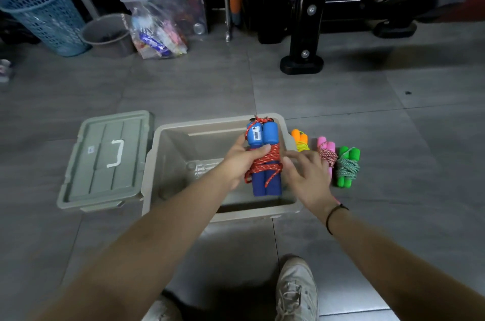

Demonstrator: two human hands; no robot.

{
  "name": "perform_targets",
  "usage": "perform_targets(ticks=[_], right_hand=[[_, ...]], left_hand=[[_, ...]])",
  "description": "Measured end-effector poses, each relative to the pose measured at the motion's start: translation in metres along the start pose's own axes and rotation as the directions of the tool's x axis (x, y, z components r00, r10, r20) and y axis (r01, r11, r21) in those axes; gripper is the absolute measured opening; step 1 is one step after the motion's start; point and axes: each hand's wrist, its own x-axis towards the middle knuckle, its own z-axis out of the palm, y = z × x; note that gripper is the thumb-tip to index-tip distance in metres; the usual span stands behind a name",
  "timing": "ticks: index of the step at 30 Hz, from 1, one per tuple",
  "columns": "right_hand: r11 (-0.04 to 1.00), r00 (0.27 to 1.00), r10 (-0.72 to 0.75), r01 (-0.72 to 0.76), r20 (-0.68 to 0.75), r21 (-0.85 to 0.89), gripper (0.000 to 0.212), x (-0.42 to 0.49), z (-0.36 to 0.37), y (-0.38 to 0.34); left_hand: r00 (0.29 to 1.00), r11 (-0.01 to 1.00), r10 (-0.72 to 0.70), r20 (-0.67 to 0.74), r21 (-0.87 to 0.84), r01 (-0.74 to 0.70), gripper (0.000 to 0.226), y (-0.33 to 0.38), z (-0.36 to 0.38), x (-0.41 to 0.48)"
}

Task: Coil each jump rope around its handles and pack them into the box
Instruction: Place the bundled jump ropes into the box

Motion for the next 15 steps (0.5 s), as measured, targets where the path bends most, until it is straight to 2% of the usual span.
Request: perform_targets(ticks=[1, 2, 4, 5, 7, 10, 13, 15], right_hand=[[1.000, 0.996, -0.021, 0.020, -0.090, -0.020, 0.045, 0.004, 0.003, 0.002], [0.999, 0.992, -0.036, 0.035, -0.120, -0.005, 0.055, 0.009, 0.005, 0.003], [0.994, 0.999, -0.016, 0.019, -0.034, 0.107, 0.062, 0.019, 0.012, 0.005], [0.987, 0.999, 0.019, -0.024, 0.036, 0.158, 0.061, 0.024, 0.018, 0.006], [0.987, 0.991, 0.030, -0.051, 0.133, 0.152, 0.052, 0.022, 0.028, 0.009], [0.983, 0.998, -0.032, 0.023, 0.047, 0.184, 0.046, 0.021, 0.044, 0.017], [0.949, 1.000, -0.003, -0.004, 0.023, 0.316, 0.044, 0.022, 0.054, 0.017], [0.923, 1.000, 0.016, -0.023, 0.021, 0.384, 0.043, 0.023, 0.059, 0.019]], left_hand=[[0.999, 1.000, -0.008, -0.037, -0.013, 0.008, 0.050, -0.001, -0.009, 0.004], [0.996, 0.999, -0.014, -0.085, -0.037, 0.011, 0.054, -0.002, -0.017, 0.007], [0.982, 0.998, -0.025, -0.189, -0.068, 0.012, 0.059, -0.006, -0.034, 0.012], [0.974, 0.997, -0.036, -0.224, -0.077, 0.019, 0.060, -0.009, -0.042, 0.016], [0.964, 0.993, -0.071, -0.255, -0.106, 0.045, 0.061, -0.017, -0.053, 0.023], [0.959, 0.986, -0.137, -0.246, -0.124, 0.109, 0.056, -0.036, -0.051, 0.043], [0.952, 0.974, -0.213, -0.222, -0.127, 0.188, 0.050, -0.063, -0.031, 0.070], [0.930, 0.965, -0.260, -0.260, -0.112, 0.238, 0.045, -0.083, -0.018, 0.088]])
